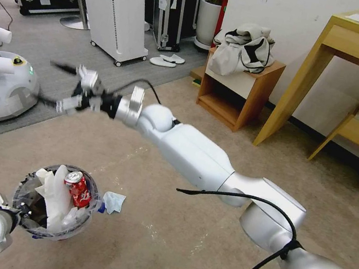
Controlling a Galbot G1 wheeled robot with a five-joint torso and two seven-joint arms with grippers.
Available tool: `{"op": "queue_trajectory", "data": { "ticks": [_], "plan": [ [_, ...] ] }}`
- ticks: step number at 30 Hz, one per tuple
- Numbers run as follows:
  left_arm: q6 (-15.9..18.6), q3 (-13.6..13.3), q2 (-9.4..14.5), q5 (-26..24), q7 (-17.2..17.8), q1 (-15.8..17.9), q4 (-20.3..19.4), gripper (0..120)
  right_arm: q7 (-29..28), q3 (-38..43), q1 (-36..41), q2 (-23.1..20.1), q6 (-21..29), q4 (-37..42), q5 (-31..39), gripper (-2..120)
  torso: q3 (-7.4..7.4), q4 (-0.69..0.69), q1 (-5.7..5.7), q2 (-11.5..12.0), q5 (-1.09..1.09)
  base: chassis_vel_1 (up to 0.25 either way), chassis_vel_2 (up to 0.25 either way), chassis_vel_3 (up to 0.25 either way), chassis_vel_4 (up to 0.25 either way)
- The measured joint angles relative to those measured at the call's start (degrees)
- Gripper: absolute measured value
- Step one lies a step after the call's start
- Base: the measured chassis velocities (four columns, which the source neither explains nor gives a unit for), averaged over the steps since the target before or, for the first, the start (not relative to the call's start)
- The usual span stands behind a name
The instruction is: Pick up the trash bin and place the garbage on the floor into it.
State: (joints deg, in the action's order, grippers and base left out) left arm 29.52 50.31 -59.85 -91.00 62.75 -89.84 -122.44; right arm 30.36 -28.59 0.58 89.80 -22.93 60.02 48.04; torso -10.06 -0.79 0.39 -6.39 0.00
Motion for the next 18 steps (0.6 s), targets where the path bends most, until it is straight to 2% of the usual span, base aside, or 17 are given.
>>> {"op": "queue_trajectory", "data": {
  "ticks": [1, 4, 5, 8, 10, 12, 18],
  "plan": [
    [0.0, 0.0, 0.0, 0.0, 0.0, 0.0, 0.0, 0, 0.0, 0.0, 0.0, 0.0, 0.0, 0.0, 0.0, 100, 0.00, 0.00, 0.00, 0.0, 0.00, 0.000, 0.000, 0.000, 0.000],
    [-0.1, 0.7, 0.4, -0.7, 0.4, -0.2, -0.3, 0, -3.0, 3.0, 2.7, -5.3, 0.0, 0.5, -1.5, 100, -0.01, -0.04, 0.00, 0.0, -0.02, 0.000, 0.000, 0.000, 0.000],
    [-0.1, 0.7, 0.4, -0.7, 0.4, -0.2, -0.3, 0, -3.0, 3.0, 2.7, -5.3, 0.0, 0.5, -1.5, 100, -0.01, -0.04, 0.00, 0.0, -0.02, 0.000, 0.000, 0.000, 0.000],
    [-0.2, 1.7, 0.8, -1.5, 0.6, -0.4, -0.8, 0, -7.1, 6.1, 7.3, -10.8, 0.1, 2.7, -3.3, 100, -0.01, -0.07, 0.01, 0.0, -0.03, 0.000, 0.000, 0.000, 0.000],
    [-0.2, 1.9, 0.9, -1.6, 0.7, -0.5, -0.9, 0, -8.1, 7.3, 8.6, -11.7, 0.1, 3.4, -3.5, 100, 0.00, -0.05, 0.00, 0.0, -0.03, 0.000, 0.000, 0.000, 0.000],
    [-0.2, 2.4, 1.0, -1.8, 0.7, -0.7, -1.0, 0, -10.9, 10.7, 13.1, -13.5, 0.3, 5.0, -4.7, 100, 0.00, -0.01, 0.00, 0.0, -0.03, 0.000, 0.000, 0.000, 0.000],
    [-0.4, 2.7, 0.6, -2.0, 0.9, -1.0, -1.8, 0, -15.0, 16.7, 22.2, -14.4, 0.4, 6.4, -9.0, 100, -0.01, -0.05, 0.00, 0.0, -0.03, 0.000, 0.000, 0.000, 0.000]
  ]
}}
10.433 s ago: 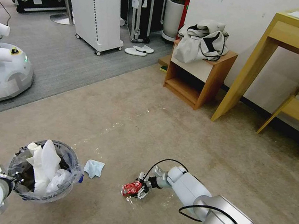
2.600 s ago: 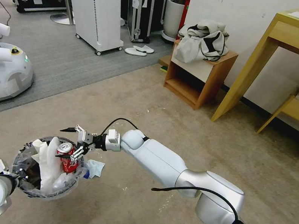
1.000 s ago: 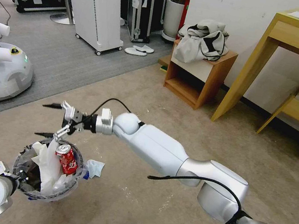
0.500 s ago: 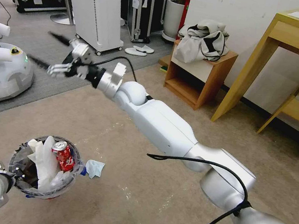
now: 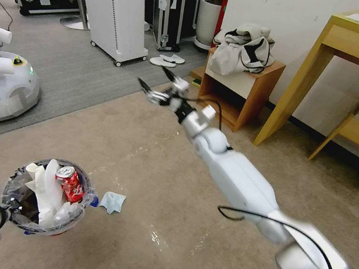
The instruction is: Pick up the trash bin and place the garbage on the floor into it.
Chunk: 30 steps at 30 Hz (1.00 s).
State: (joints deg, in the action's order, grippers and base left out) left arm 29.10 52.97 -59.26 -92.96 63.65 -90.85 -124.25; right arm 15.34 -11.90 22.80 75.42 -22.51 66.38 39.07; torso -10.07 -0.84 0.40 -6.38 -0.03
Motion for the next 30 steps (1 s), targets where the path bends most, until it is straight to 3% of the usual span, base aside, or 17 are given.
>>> {"op": "queue_trajectory", "data": {
  "ticks": [7, 30],
  "plan": [
    [0.0, 0.1, -0.8, 0.2, 0.2, -0.2, -0.6, 0, -0.7, 3.6, 6.3, 0.4, -1.5, 0.1, -2.8, 100, 0.01, 0.02, -0.01, 0.0, 0.02, 0.000, 0.000, 0.000, 0.000],
    [0.1, -0.3, -0.6, 0.5, -0.1, -0.3, -0.7, 0, 0.0, 3.2, 8.5, 1.7, -4.0, -1.4, -5.6, 100, 0.01, 0.02, 0.00, 0.0, 0.03, 0.032, 0.030, 0.032, 0.031]
  ]
}}
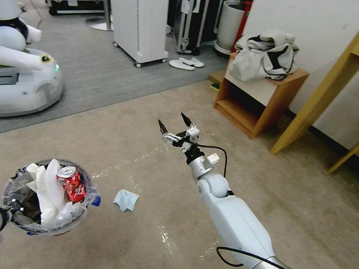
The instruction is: Pick up the trash bin and place the garbage on the floor into it.
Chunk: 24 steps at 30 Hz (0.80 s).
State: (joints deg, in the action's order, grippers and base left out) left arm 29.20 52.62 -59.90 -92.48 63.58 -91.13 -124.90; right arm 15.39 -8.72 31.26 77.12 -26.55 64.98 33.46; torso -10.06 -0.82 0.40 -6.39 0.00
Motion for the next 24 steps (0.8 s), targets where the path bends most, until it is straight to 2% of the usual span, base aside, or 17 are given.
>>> {"op": "queue_trajectory", "data": {
  "ticks": [8, 14, 24],
  "plan": [
    [0.0, -0.2, -0.1, 0.8, -0.1, 0.0, 0.3, 0, 0.4, -0.1, 0.2, 0.3, -0.5, -0.4, -0.3, 100, 0.00, 0.03, 0.00, 0.0, 0.00, 0.030, 0.030, 0.024, 0.028],
    [0.0, -0.6, 0.0, 1.0, -0.2, 0.6, 0.9, 0, 0.7, 0.2, 0.9, 0.6, -1.5, -0.5, -0.7, 100, 0.00, -0.02, 0.00, 0.0, 0.01, 0.000, 0.000, 0.000, 0.000],
    [0.0, -0.8, 0.0, 1.4, -0.3, 0.7, 1.7, 0, 0.5, 2.1, 1.6, 1.6, -2.1, -2.2, -0.6, 100, 0.00, 0.00, 0.00, 0.0, 0.01, 0.000, 0.000, 0.000, 0.000]
  ]
}}
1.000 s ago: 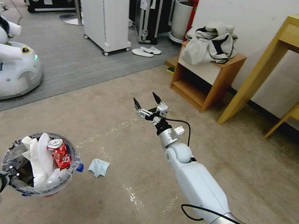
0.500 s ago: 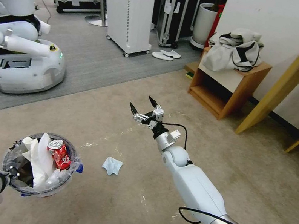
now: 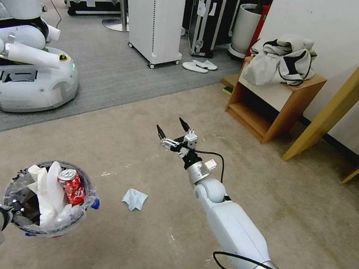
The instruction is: Pick up the trash bin and place the garbage on the floor into it.
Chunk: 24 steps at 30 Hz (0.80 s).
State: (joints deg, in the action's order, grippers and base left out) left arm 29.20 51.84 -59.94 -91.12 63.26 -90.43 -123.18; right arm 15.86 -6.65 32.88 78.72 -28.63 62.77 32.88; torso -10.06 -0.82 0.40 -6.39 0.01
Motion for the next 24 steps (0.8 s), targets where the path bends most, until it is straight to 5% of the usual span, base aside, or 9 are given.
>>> {"op": "queue_trajectory", "data": {
  "ticks": [24],
  "plan": [
    [0.0, -0.3, 0.0, 0.1, -0.1, 0.2, -0.3, 0, 0.2, -0.2, -0.2, 0.0, -0.2, -0.9, 0.0, 100, 0.00, 0.00, 0.00, 0.0, -0.01, -0.051, 0.048, 0.047, -0.053]
  ]
}}
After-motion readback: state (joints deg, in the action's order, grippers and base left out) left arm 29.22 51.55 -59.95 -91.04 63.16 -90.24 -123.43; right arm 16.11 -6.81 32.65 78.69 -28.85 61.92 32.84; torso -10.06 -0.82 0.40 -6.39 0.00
